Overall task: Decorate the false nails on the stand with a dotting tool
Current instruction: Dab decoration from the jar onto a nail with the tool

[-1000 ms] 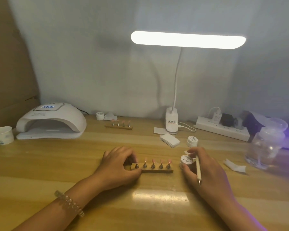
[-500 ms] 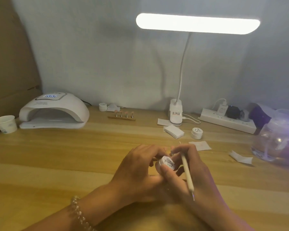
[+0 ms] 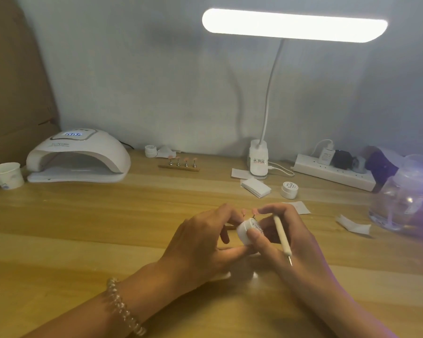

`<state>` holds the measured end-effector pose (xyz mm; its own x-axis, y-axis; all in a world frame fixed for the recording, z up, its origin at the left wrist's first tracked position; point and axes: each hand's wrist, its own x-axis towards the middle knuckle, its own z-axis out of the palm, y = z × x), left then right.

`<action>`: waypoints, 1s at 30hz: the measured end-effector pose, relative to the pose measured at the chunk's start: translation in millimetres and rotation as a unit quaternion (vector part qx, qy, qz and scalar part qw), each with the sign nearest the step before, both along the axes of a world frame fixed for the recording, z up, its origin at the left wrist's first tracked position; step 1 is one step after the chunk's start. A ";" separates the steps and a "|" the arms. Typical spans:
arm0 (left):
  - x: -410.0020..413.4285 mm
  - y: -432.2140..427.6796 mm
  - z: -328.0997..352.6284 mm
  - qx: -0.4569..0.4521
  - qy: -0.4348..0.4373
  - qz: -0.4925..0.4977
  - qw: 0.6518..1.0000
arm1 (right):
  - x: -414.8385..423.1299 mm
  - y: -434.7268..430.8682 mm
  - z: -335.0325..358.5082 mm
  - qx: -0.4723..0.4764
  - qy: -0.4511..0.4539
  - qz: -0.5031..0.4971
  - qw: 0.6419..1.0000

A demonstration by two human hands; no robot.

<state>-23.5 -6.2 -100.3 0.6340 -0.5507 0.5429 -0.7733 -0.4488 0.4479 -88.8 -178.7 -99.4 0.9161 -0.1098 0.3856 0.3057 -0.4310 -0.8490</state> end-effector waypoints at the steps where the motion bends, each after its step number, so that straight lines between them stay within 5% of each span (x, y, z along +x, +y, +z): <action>1: 0.2 -0.5 0.7 0.000 -0.001 -0.003 1.000 | 0.2 -0.5 0.2 0.008 0.004 0.001 1.000; 10: 11.1 4.0 1.4 -0.070 0.177 -0.118 0.975 | 0.5 -1.5 0.5 0.028 0.038 0.026 0.999; 17: 16.9 14.3 7.1 -0.113 0.424 -0.184 0.879 | -2.9 -6.0 4.9 0.059 0.049 0.079 0.994; 21: 14.7 11.3 5.2 -0.085 0.366 -0.161 0.912 | 1.0 -9.1 1.7 0.056 0.041 0.063 0.996; 25: 2.0 1.0 -7.8 -0.031 0.175 -0.108 0.978 | 4.3 -10.5 -3.2 0.020 0.023 0.036 0.999; 30: 5.7 5.7 -3.0 0.020 0.138 -0.095 0.986 | 2.1 -7.5 -4.2 -0.001 -0.001 0.037 0.999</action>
<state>-17.8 -0.5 -103.3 0.6378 -0.6911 0.3400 -0.6965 -0.3290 0.6377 -86.7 -186.2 -103.6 0.9210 -0.0408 0.3873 0.3383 -0.4091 -0.8475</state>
